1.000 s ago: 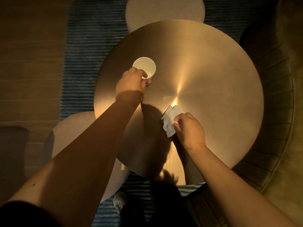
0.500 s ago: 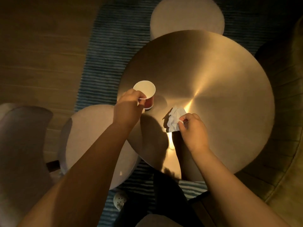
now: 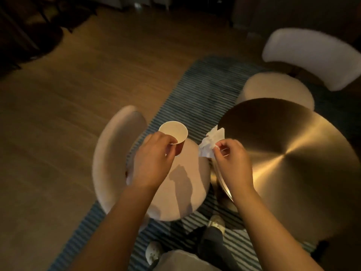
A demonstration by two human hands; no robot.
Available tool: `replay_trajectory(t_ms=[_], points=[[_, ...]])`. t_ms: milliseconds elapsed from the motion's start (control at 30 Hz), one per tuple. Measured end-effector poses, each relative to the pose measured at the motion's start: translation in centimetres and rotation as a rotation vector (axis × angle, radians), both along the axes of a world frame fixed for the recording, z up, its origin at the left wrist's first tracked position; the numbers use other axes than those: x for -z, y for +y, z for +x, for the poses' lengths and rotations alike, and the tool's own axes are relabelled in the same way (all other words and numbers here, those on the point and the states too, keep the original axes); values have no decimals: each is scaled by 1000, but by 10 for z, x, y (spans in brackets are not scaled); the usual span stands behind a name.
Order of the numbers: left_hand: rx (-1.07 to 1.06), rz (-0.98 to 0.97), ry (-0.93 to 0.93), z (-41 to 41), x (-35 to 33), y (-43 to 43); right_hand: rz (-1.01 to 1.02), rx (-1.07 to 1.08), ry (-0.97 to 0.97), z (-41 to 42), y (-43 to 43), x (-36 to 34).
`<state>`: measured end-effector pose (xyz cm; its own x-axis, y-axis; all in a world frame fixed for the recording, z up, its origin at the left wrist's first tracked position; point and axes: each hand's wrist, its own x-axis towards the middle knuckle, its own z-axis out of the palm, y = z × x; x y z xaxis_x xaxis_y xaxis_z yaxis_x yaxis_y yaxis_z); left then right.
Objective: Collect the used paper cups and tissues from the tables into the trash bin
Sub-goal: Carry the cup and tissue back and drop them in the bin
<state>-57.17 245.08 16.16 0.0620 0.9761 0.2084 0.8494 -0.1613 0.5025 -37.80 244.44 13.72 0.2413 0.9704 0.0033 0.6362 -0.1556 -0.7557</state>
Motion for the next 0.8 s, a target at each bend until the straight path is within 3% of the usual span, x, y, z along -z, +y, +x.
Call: replay_trajectory(t_ms=[200, 433, 800], points=[[-243, 212, 40, -167, -68, -84, 175, -325, 32, -180, -23, -65], [-835, 364, 143, -341, -122, -239, 218, -854, 157, -402, -101, -129], [-1470, 393, 244, -432, -134, -416, 175, -1548, 274, -593, -232, -156]])
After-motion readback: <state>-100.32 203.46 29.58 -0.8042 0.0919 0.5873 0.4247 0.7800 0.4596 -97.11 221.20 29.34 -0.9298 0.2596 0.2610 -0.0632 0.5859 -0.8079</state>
